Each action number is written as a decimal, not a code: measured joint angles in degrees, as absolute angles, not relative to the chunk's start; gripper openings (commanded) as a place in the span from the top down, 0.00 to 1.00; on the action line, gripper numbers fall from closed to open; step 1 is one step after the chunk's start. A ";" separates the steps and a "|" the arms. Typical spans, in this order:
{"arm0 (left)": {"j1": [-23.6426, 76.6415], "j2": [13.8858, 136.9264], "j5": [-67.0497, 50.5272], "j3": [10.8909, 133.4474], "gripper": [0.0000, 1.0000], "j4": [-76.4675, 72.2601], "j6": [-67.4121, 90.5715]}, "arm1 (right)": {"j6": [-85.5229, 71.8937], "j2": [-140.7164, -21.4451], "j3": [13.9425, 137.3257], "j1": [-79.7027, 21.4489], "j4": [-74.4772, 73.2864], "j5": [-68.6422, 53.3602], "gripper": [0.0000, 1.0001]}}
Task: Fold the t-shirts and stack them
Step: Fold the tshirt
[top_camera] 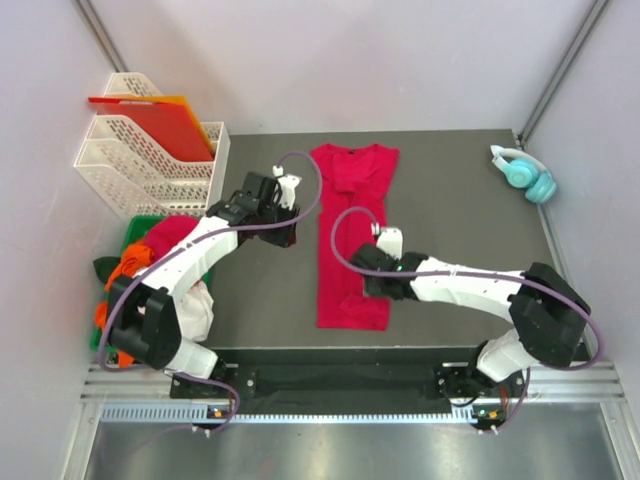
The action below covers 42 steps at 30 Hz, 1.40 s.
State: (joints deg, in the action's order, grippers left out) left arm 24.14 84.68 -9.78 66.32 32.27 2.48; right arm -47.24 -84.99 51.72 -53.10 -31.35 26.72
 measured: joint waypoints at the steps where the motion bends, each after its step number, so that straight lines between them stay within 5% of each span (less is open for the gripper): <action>1: 24.14 83.96 -9.82 65.28 0.60 32.60 2.17 | -49.41 -84.97 50.46 -55.13 -32.40 27.57 0.51; 12: 25.89 80.77 -11.16 53.95 0.59 30.39 1.96 | -66.26 -84.01 47.72 -66.85 -36.95 35.07 0.53; 18: 24.12 75.64 -1.52 52.86 0.60 25.61 2.00 | -71.11 -80.09 48.58 -71.53 -42.65 40.91 0.52; 28: 13.82 74.06 11.49 34.50 0.58 1.96 -0.27 | -68.66 -75.05 66.98 -72.55 -57.54 57.87 0.50; 42: -2.37 83.94 -1.83 29.67 0.58 -26.85 -1.37 | -64.84 -75.96 75.57 -72.18 -68.40 63.51 0.48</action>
State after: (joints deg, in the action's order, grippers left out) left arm -2.37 83.94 -1.83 29.67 -26.85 -1.37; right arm -64.84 -75.96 75.57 -72.18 -68.40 63.51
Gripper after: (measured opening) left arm 0.412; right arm 0.509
